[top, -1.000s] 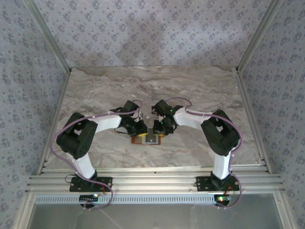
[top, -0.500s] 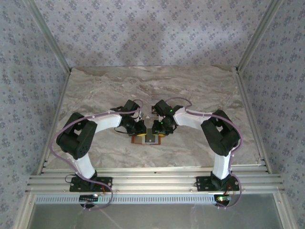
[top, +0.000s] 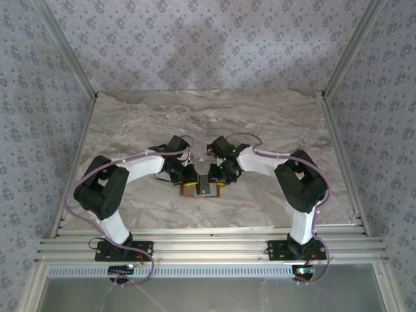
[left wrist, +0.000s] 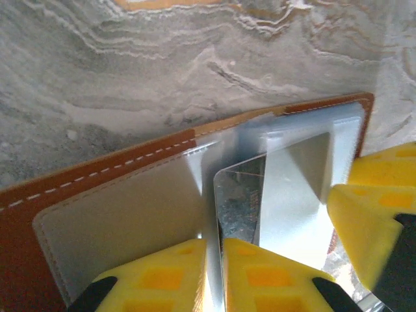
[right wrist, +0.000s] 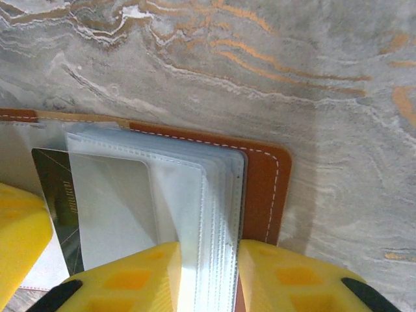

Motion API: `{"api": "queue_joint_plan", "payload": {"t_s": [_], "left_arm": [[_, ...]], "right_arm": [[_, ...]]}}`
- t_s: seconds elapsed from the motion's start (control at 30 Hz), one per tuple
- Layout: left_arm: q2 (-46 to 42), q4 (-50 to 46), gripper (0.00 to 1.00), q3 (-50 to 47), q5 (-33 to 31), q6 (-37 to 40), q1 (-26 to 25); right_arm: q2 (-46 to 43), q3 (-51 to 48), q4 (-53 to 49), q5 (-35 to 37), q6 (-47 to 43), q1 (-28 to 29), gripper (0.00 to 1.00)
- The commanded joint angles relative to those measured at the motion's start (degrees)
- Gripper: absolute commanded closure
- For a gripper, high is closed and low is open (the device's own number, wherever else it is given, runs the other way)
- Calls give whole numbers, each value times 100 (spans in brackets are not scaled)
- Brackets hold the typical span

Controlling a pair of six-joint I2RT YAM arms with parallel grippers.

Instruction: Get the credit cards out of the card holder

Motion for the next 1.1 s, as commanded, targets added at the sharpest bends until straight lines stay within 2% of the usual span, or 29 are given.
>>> {"api": "queue_joint_plan", "payload": {"t_s": [0.0,0.13,0.33,0.5,0.73,1.07], "left_arm": [[-230,186,81,66,240,-212,-21],[-228,345,76,57,386,-356,-20],[-216,449,73,-137,277,-429,71],[-155,1079,70,-502,652,-592,184],[41,1445,70,-653,999,-667,226],[134,1435,72,-646,1011,-622,259]], "right_arm": [[5,-162,-334,178,-34,-32,70],[-4,-192,-301,169,-33,-27,72],[-11,-237,-281,151,-36,-35,72],[-21,-230,-278,149,-34,-38,72],[-43,-236,-282,160,-33,-36,73],[-83,-254,-266,177,1,-32,73]]}}
